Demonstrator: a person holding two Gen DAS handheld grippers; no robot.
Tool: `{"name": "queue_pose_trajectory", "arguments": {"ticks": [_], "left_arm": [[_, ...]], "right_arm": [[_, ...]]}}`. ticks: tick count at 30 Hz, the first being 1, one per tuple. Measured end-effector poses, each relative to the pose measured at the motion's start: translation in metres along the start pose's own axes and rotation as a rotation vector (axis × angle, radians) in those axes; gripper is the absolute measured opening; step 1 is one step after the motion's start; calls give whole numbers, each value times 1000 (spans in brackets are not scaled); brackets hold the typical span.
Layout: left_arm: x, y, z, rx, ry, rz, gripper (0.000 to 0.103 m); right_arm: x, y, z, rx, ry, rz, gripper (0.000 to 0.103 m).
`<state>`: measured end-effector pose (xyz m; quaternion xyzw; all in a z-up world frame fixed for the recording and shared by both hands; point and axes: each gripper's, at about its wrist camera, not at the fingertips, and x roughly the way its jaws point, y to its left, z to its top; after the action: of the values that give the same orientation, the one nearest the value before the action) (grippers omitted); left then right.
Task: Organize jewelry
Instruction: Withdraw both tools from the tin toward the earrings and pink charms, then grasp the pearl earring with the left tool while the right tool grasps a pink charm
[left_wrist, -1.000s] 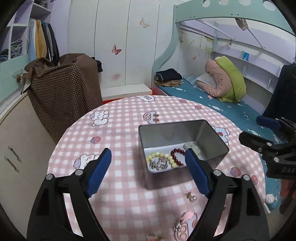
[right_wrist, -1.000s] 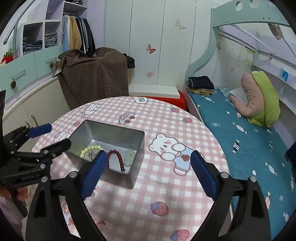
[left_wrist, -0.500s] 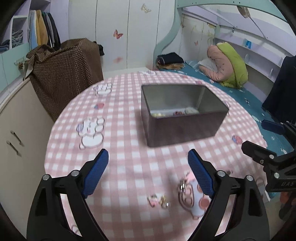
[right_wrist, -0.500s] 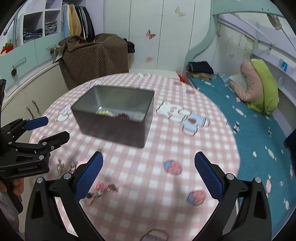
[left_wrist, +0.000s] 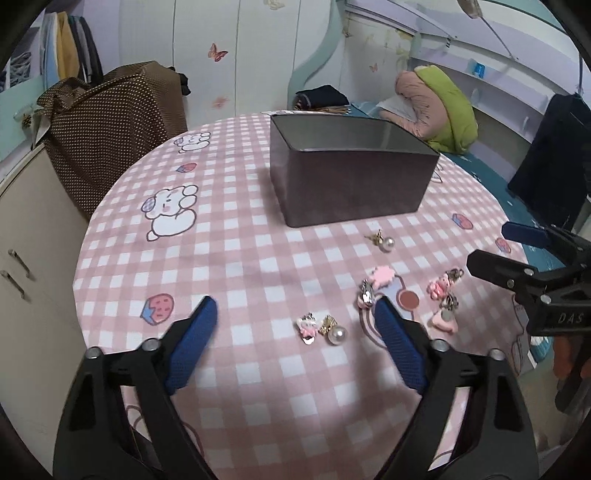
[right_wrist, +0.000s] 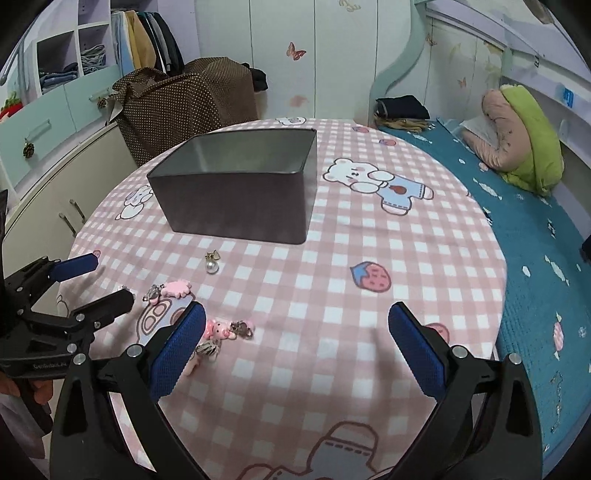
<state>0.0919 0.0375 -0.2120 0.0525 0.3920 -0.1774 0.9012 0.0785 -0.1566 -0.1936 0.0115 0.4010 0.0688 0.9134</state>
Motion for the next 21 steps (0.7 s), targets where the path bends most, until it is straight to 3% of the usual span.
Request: {"name": "queue_pose_trajectory", "arguments": {"ticks": [3, 9, 14, 19, 21], "left_arm": [[2, 1, -2, -8, -10, 0, 65], [1, -2, -6, 4, -16, -1, 53], [-5, -5, -11, 9, -13, 0, 24], [-9, -15, -16, 44, -1, -15, 11], [-10, -18, -16, 47, 2, -28, 11]], "right_arm": [[0, 1, 0, -2, 1, 4, 95], [1, 1, 0, 0, 1, 3, 95], [4, 3, -1, 1, 8, 7, 95], [7, 6, -1, -5, 20, 16, 95], [8, 7, -1, -8, 21, 24, 95]]}}
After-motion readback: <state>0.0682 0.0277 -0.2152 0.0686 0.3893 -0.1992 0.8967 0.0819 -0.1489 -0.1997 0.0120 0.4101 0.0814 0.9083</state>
